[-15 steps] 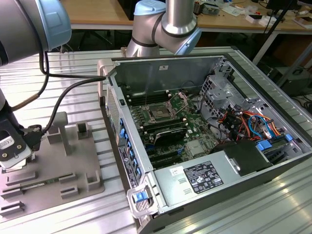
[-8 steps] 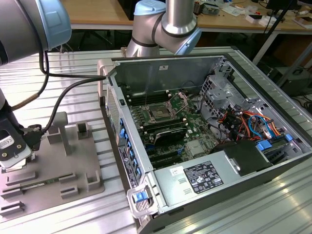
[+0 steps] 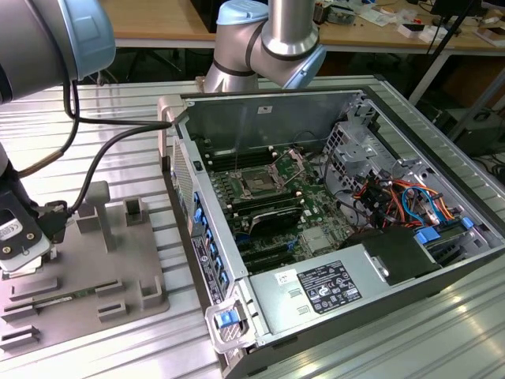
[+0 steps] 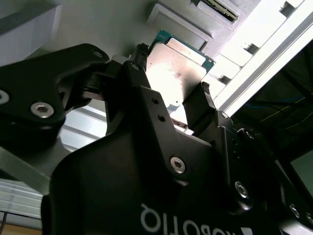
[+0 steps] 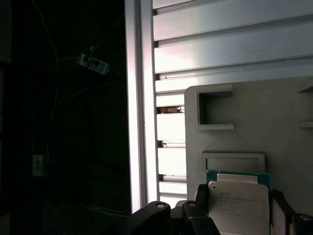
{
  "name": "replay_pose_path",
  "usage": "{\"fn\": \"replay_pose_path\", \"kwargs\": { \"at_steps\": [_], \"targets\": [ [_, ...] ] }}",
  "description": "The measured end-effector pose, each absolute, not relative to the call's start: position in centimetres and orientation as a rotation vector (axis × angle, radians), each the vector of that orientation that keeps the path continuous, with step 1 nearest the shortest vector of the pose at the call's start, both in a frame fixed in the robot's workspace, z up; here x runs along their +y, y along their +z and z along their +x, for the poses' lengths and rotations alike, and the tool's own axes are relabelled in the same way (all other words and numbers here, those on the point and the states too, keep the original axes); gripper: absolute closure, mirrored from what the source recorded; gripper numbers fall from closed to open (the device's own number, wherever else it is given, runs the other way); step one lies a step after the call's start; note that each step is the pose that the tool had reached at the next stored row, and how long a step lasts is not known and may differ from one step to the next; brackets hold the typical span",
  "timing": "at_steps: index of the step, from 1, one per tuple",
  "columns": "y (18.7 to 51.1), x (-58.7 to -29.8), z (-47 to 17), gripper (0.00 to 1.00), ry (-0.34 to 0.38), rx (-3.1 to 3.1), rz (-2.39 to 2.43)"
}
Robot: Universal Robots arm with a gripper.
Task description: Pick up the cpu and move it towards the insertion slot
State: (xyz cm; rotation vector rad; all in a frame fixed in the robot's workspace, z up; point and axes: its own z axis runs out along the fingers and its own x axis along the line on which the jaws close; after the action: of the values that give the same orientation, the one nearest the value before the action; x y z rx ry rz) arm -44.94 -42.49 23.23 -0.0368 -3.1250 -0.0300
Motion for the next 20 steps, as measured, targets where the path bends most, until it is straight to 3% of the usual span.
{"fn": "replay_pose_path", "kwargs": {
  "at_steps": [20],
  "targets": [
    [24.11, -42.49, -44.88, 0.45, -0.030, -3.125, -0.037]
  ]
}}
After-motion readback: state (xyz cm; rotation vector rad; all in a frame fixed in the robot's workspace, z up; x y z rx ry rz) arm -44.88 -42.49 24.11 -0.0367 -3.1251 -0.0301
